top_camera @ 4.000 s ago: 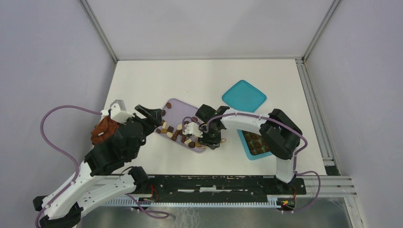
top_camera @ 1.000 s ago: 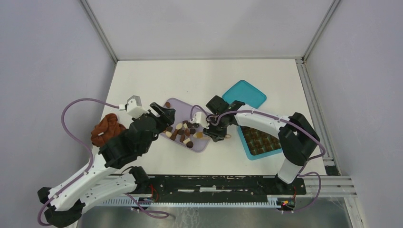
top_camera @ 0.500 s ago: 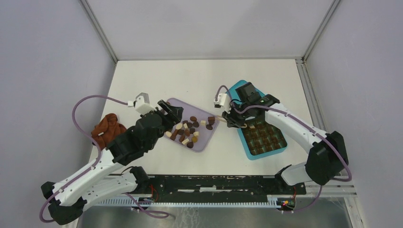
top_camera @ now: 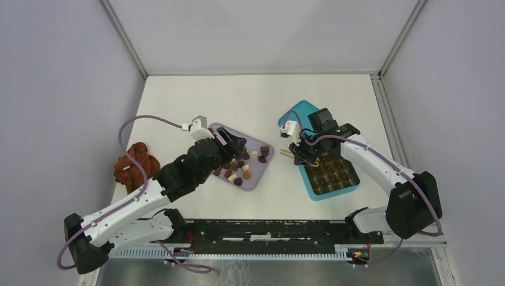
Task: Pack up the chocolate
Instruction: Adjust the packing box at the center of the board.
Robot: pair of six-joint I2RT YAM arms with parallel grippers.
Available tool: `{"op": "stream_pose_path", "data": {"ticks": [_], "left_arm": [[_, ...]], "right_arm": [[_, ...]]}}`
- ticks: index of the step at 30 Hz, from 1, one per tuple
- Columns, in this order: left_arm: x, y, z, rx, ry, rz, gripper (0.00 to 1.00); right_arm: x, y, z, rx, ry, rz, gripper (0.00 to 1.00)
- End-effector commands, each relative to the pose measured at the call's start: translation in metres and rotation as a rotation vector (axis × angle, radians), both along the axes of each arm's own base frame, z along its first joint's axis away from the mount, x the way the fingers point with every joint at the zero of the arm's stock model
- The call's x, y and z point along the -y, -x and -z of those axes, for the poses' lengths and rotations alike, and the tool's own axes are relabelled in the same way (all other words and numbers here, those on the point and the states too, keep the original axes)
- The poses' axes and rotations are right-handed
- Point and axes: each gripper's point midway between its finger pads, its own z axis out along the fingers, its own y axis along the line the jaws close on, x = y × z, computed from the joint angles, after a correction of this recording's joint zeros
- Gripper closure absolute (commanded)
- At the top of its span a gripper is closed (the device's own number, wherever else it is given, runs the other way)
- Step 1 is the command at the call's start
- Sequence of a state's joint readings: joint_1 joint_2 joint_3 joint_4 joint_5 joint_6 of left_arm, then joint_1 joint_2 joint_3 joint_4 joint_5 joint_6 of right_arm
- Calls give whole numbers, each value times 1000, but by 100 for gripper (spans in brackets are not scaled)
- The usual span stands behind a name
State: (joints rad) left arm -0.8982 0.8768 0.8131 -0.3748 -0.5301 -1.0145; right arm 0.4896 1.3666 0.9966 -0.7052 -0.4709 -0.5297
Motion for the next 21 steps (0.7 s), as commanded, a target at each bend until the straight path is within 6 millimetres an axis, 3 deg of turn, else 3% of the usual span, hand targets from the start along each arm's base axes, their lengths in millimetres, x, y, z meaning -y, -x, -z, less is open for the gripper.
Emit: {"op": "stream_pose_path", "data": {"ticks": [1,5,10,12,13,16,21], "left_arm": [[44,2,-8,96,157,175,21],[89,6,-6,127,259,343,25],[152,-1,35,-44,185,494,36],[165,-11,63,-155,70,428,36],[170,-11,86,-220,-33,406,36],[186,-16,99,-266,-214,383,34],[209,-13,117,-292,-278,462,34]], "right_arm": [[15,-36,-43,80,-138,89,81],[41,-59,-69,124,-246,214,82],[77,-76,-89,170,-334,367,85],[84,-77,-89,166,-358,400,85],[96,-81,-89,170,-367,444,85],[107,-84,-87,169,-385,490,85],[120,-91,-83,158,-384,532,85]]}}
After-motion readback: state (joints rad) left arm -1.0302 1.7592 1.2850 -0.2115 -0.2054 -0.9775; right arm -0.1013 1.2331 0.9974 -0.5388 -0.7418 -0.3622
